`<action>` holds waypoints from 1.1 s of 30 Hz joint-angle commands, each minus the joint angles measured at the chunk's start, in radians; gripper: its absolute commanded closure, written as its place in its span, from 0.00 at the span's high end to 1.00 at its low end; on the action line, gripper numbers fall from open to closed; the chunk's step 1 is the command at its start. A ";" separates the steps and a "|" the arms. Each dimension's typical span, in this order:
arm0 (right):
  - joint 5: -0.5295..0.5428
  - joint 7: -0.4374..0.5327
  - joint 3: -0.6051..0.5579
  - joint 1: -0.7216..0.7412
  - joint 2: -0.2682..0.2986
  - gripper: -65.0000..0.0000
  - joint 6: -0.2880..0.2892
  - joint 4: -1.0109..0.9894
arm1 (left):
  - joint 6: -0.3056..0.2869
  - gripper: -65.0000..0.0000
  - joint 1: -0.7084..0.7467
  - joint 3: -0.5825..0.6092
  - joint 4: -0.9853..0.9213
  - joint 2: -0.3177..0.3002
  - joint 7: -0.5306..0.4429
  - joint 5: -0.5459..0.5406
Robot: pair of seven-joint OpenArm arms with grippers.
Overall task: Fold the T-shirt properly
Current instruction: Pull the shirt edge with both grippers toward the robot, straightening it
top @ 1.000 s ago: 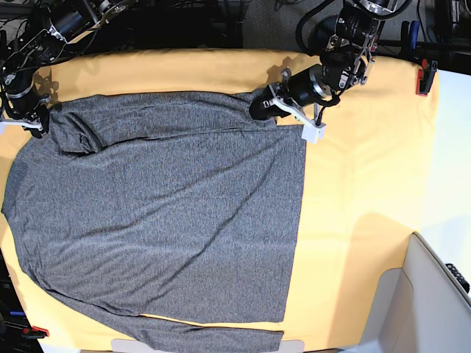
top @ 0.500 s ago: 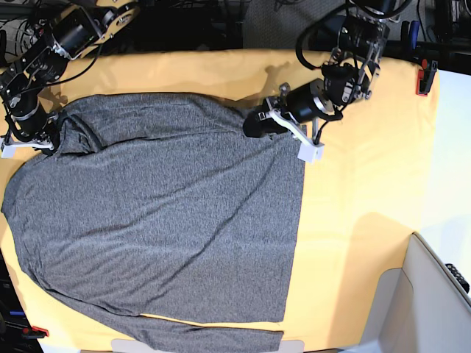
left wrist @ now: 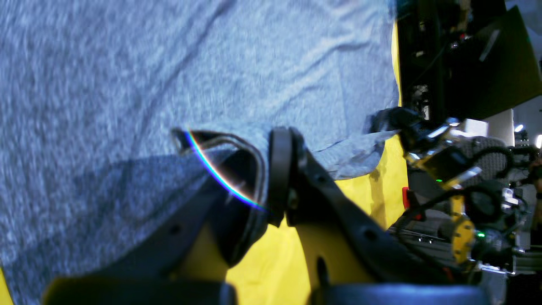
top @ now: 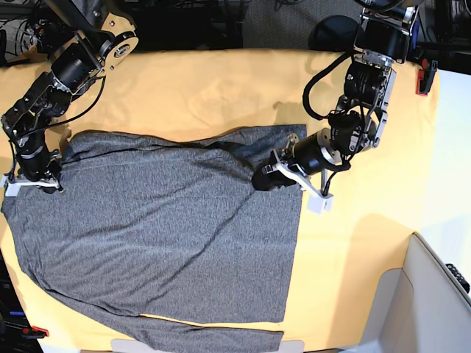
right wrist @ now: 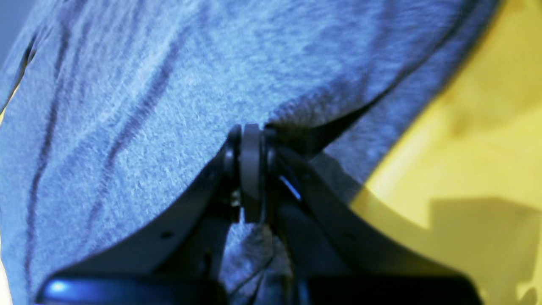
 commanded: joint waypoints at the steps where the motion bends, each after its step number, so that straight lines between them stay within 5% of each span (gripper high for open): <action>1: 0.012 0.044 -0.005 0.026 0.017 0.00 0.009 0.006 | -0.008 0.00 -0.017 -0.017 0.015 -0.005 -0.012 -0.017; 10: 0.020 0.105 0.001 -0.007 0.017 0.00 0.008 -0.004 | -0.010 0.00 -0.016 -0.119 0.020 -0.005 -0.017 -0.023; 17: 0.020 0.116 0.107 -0.007 0.011 0.00 0.008 -0.012 | -0.010 0.00 -0.016 -0.114 0.014 -0.002 -0.017 -0.015; 27: 0.014 0.116 0.103 -0.012 0.015 0.00 0.008 -0.046 | -0.010 0.01 0.009 -0.111 -0.120 -0.003 -0.008 -0.015; 30: 0.014 0.116 0.103 -0.009 0.017 0.06 0.008 -0.089 | -0.011 0.12 0.010 -0.109 -0.131 -0.005 -0.003 -0.015; 33: 0.014 0.116 0.070 -0.010 0.021 0.29 0.008 -0.107 | -0.011 0.34 0.009 -0.111 -0.137 -0.005 0.048 -0.015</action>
